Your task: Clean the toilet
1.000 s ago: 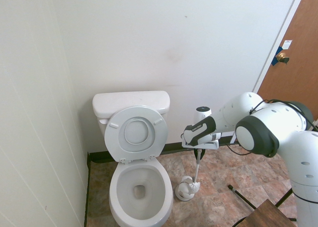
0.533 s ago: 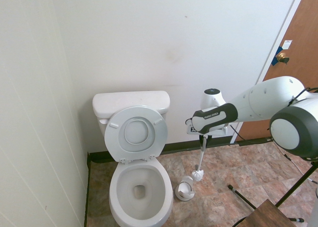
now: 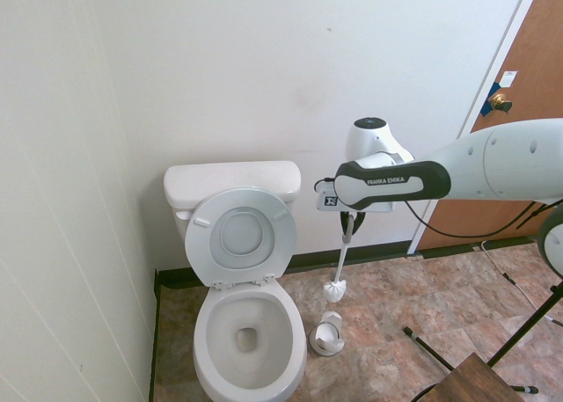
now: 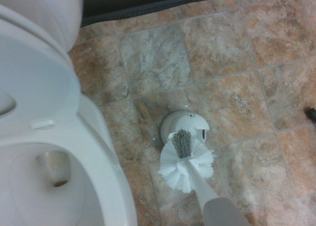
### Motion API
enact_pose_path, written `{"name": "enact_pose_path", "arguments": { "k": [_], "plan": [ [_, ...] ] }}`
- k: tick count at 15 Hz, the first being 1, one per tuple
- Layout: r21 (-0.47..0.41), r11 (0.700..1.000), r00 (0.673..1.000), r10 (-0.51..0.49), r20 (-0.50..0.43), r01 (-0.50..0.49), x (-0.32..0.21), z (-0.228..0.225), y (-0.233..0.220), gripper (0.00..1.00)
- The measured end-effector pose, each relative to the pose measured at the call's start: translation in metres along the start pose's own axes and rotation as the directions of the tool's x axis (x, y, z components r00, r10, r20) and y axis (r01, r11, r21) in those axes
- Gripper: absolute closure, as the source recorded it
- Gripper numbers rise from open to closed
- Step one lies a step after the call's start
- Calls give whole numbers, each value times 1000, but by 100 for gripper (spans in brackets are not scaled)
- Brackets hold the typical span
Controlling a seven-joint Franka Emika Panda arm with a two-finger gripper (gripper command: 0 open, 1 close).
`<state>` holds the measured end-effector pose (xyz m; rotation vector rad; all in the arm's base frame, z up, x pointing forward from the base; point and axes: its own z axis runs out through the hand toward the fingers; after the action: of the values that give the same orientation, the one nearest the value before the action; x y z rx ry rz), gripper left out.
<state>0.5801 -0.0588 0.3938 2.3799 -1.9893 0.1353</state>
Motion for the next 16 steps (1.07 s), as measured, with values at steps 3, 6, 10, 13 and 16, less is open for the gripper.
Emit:
{"name": "enact_pose_path", "arguments": {
  "k": [3,6,10,13,16],
  "plan": [
    [20,999,999,-33,5,33,-29,-28,-12,100],
    [36,997,998,-68,10,67,-63,-48,-23,100],
    [53,991,992,-121,24,119,-110,-56,-31,100],
    [93,987,989,-139,51,133,-133,-52,-42,100],
    [129,982,987,-148,68,139,-146,-30,-67,100]
  ]
}}
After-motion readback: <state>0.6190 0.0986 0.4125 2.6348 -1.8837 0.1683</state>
